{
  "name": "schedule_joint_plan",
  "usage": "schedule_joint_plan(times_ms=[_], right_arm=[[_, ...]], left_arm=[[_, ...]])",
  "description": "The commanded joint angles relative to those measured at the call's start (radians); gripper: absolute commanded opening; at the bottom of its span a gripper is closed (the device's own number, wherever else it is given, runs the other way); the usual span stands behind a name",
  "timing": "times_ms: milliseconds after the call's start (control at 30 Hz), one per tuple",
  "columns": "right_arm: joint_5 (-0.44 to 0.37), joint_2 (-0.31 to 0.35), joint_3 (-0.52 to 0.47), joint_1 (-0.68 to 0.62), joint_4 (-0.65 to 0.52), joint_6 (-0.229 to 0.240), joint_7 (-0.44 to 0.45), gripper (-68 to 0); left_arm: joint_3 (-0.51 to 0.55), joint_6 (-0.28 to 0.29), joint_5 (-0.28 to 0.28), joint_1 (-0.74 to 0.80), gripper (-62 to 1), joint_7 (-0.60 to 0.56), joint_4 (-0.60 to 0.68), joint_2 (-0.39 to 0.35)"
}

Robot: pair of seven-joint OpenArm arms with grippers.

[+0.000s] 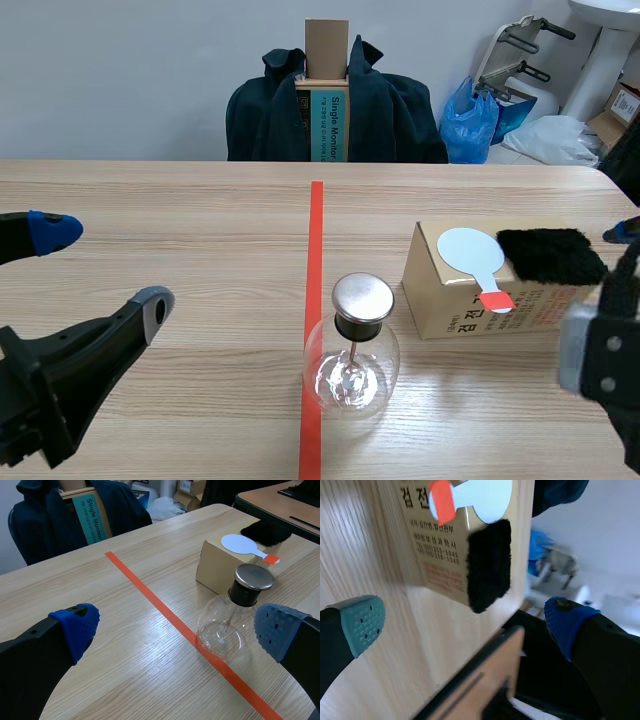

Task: Do the electroscope experiment.
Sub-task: 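Pick up the white charging plate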

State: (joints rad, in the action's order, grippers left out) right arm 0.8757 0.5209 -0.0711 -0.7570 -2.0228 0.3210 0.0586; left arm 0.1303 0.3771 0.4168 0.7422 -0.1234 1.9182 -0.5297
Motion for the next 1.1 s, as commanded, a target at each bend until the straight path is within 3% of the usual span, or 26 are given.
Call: schedule_joint_plan(times_ms=[0, 67, 267, 433, 533, 633, 733, 900, 1067], right_arm=[[0.060, -0.001, 0.011, 0.000, 0.030, -0.048, 0.024, 0.4], [0.148, 0.000, 0.022, 0.006, 0.074, -0.119, 0.066, 0.4], [0.225, 0.000, 0.028, 0.073, 0.282, -0.310, 0.298, 0.4], [0.233, -0.009, 0.095, 0.167, 0.467, -0.578, 0.362, 0.4], [0.232, -0.060, 0.132, 0.229, 0.564, -0.738, 0.375, 0.4], [0.232, -0.113, 0.161, 0.282, 0.632, -0.853, 0.370, 0.4], [0.232, -0.158, 0.183, 0.320, 0.668, -0.901, 0.346, 0.4], [0.237, -0.223, 0.219, 0.345, 0.690, -0.901, 0.264, 0.4], [0.244, -0.245, 0.256, 0.363, 0.692, -0.897, 0.192, 0.4]], left_arm=[[-0.006, 0.003, 0.006, 0.003, 1.4, -0.014, 0.009, -0.003], [-0.006, 0.003, 0.006, 0.003, 1.4, -0.014, 0.009, -0.002], [-0.006, 0.003, 0.006, 0.003, 1.4, -0.014, 0.009, -0.002], [-0.006, 0.003, 0.006, 0.003, 1.4, -0.014, 0.009, -0.002], [-0.006, 0.003, 0.006, 0.003, 1.4, -0.014, 0.009, -0.002], [-0.006, 0.003, 0.006, 0.003, 1.4, -0.014, 0.009, -0.002], [-0.006, 0.003, 0.006, 0.003, 1.4, -0.014, 0.009, -0.002], [-0.006, 0.003, 0.006, 0.003, 1.4, -0.014, 0.009, -0.002], [-0.006, 0.003, 0.006, 0.003, 1.4, -0.014, 0.009, -0.002]])
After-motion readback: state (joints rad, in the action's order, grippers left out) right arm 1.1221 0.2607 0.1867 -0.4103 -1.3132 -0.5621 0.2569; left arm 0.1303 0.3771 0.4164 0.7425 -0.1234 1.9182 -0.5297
